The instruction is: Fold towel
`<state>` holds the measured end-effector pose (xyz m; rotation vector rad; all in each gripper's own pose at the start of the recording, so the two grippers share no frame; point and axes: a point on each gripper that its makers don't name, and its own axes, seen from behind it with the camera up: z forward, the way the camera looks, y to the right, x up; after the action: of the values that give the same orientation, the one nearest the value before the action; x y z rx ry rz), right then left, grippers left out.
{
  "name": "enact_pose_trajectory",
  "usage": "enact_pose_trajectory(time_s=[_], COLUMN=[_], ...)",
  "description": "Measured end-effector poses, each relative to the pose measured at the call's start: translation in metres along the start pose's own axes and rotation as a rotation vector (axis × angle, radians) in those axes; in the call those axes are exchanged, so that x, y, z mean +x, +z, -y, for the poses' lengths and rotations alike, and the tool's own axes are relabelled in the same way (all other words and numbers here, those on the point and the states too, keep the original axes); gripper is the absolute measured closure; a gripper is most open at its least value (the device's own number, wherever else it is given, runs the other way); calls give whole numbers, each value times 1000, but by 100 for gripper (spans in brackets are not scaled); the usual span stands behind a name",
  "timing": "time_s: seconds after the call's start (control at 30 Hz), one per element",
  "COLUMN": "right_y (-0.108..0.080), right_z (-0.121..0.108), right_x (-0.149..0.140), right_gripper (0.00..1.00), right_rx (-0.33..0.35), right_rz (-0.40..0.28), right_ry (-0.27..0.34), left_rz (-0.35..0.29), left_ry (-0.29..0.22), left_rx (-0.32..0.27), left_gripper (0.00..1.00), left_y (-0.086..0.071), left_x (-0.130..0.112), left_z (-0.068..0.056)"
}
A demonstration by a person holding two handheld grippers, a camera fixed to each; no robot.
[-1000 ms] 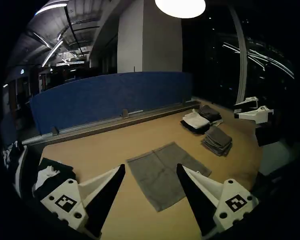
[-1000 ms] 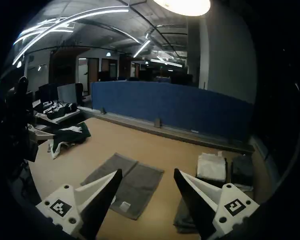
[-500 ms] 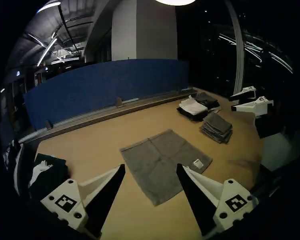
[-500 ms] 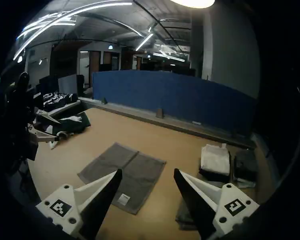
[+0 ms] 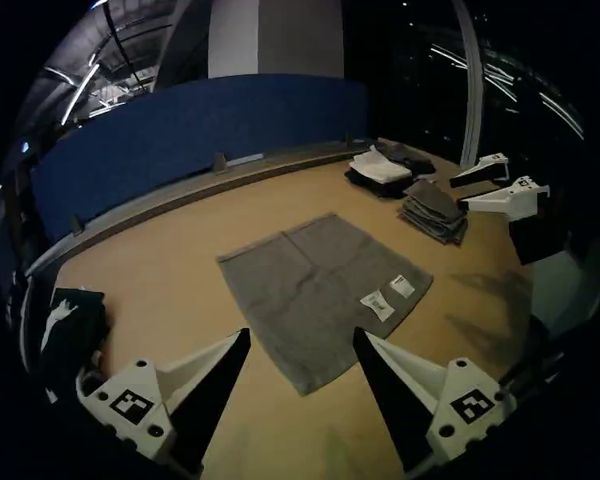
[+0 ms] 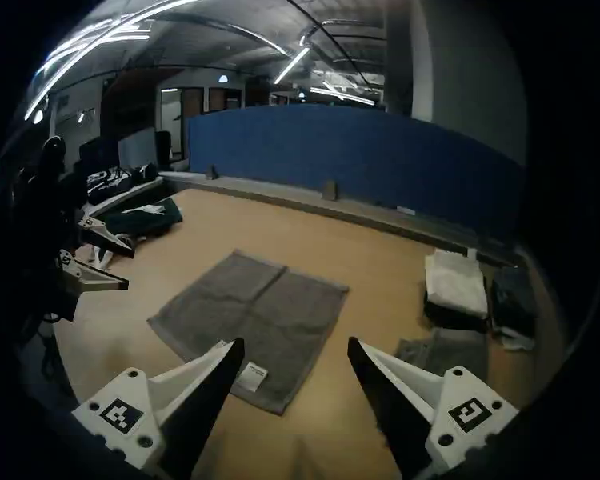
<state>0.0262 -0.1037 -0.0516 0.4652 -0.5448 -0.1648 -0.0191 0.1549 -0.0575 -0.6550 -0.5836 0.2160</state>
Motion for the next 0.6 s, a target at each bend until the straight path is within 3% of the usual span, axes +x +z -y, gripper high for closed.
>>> enact_pose_trajectory(time_s=[0.23, 0.6], right_y=[23, 48], right_z=[4, 10], right_x=[-34, -73], right_gripper=[0, 0], right_rx=[11, 31], right_rz=[60, 150], right_ry=[-2, -18], left_rz=[68, 150], left_ry=[7, -11], left_rx=[-12, -43], left_gripper=[5, 4], left_y=[25, 42], left_x=[-34, -64], left_z=[-3, -5])
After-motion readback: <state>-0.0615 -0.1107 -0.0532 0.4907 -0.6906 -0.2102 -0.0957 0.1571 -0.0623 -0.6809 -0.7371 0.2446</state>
